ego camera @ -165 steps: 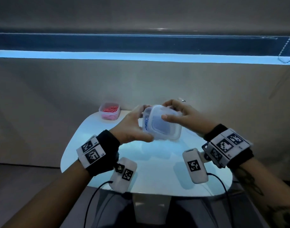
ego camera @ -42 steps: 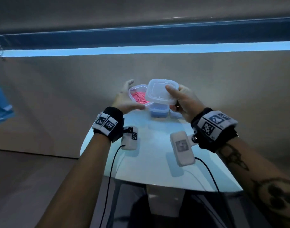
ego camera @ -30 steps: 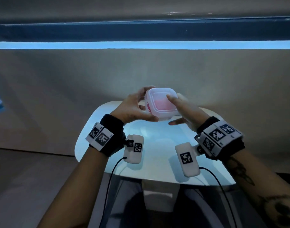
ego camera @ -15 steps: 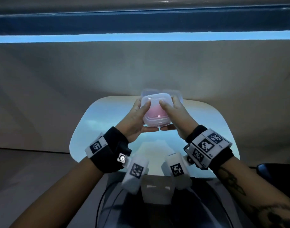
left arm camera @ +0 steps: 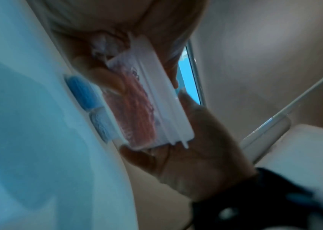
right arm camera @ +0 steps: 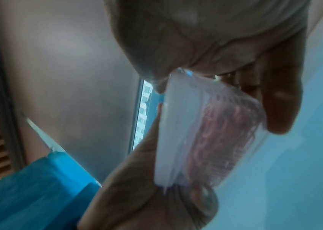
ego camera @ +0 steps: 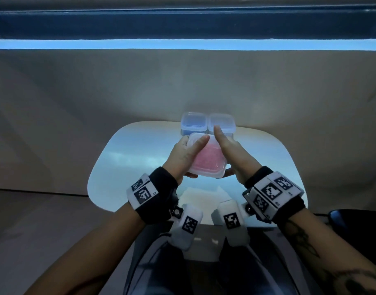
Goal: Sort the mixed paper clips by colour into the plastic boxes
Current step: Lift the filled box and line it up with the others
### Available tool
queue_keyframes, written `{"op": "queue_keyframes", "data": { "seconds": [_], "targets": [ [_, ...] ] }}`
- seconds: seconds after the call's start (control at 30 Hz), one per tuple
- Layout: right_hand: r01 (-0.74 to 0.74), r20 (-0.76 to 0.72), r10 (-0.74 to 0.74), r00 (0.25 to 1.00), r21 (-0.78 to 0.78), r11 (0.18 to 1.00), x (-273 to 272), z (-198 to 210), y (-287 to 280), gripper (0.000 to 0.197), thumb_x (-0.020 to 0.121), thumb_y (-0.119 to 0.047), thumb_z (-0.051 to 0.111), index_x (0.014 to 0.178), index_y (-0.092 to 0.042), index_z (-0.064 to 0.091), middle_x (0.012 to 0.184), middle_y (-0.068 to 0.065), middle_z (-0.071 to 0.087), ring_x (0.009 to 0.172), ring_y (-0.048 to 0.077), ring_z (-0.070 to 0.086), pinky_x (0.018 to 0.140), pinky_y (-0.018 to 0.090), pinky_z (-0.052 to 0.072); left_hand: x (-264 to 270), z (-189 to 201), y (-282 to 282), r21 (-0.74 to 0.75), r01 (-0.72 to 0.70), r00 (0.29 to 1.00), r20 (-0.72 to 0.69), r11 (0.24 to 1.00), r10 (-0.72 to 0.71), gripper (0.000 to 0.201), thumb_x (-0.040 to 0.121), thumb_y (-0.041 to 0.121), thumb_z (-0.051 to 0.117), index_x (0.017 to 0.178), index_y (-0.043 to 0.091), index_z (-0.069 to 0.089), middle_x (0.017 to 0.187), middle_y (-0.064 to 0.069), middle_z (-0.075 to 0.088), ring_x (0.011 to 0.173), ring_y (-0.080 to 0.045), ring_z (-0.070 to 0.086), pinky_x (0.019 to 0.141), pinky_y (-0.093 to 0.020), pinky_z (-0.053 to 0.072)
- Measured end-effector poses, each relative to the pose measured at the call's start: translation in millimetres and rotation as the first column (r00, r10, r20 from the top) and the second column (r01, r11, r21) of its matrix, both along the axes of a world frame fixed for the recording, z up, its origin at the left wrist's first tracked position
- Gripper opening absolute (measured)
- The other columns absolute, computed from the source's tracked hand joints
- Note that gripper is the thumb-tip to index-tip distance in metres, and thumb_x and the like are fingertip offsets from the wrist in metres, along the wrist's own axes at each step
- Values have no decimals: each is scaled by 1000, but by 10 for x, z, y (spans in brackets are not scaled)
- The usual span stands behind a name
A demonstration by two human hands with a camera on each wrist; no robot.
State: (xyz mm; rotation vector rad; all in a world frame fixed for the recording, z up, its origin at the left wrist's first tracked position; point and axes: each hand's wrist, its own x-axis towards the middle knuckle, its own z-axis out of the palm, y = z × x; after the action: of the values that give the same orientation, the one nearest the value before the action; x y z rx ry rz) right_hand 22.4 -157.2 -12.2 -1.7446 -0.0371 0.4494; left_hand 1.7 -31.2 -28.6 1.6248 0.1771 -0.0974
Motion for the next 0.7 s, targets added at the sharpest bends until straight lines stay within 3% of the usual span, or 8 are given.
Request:
{"op": "queue_keyframes", "data": {
  "seconds": [0.07,0.17,0.23,0.37,0.43,0.5,0.6,0.7],
  "targets": [
    [65,77,-63,995,-16,998,31,-45,50,62,83,-67,41,102,-13,65,98,9,69,87,26,67,60,35,55,-3,-12,28,29,-1,1000,9,1000,0,48,69,58,53,104,23,51,83,5,60,65,-11,59,38,-16,40],
    [126,166,-124,978,-1,992,48,-128,122,75,65,-71,44,91,-4,66,95,16,70,92,34,66,87,52,51,3,-55,59,52,-5,1000,26,999,4,42,69,57,52,97,26,50,81,5,57,62,-11,57,36,-15,36],
    [117,144,-118,983,14,993,69,-167,144,75,66,-70,47,93,-3,65,97,16,70,94,35,65,88,50,51,0,-70,75,71,-2,999,35,997,-1,39,69,57,52,94,28,49,80,5,57,62,-12,56,36,-16,36],
    [-83,27,82,996,33,996,42,-160,57,57,89,-59,42,118,-13,56,109,7,67,96,25,66,65,28,53,-18,-89,140,95,-104,993,73,990,97,36,80,57,54,99,26,49,93,1,59,75,-16,60,40,-19,43],
    [-171,-11,171,985,-65,983,13,-178,19,52,90,-58,39,117,-15,50,103,2,64,80,16,64,57,23,46,-27,-36,216,84,-140,989,55,987,136,34,91,51,48,111,24,43,109,-4,57,82,-16,61,44,-25,49],
    [-155,-1,156,988,-135,979,-6,-234,37,43,93,-50,41,108,-11,51,88,1,57,62,12,52,49,20,36,-45,-6,307,156,-16,999,30,988,11,50,87,54,50,127,29,31,126,-3,50,98,-16,58,65,-34,57],
    [-84,-4,84,996,-130,988,-1,-301,125,38,94,-45,44,95,-8,51,76,4,50,55,13,44,45,21,35,-88,-13,448,625,146,962,91,767,-257,114,55,67,69,146,30,13,144,0,24,132,-16,28,107,-34,31],
    [-92,-15,91,996,-104,990,54,-220,266,40,94,-44,44,96,-6,56,75,4,53,53,12,46,45,20,42,-54,0,547,878,-35,865,266,478,-425,102,48,62,75,138,31,38,143,-10,33,127,-30,33,101,-47,37]
  ]
}}
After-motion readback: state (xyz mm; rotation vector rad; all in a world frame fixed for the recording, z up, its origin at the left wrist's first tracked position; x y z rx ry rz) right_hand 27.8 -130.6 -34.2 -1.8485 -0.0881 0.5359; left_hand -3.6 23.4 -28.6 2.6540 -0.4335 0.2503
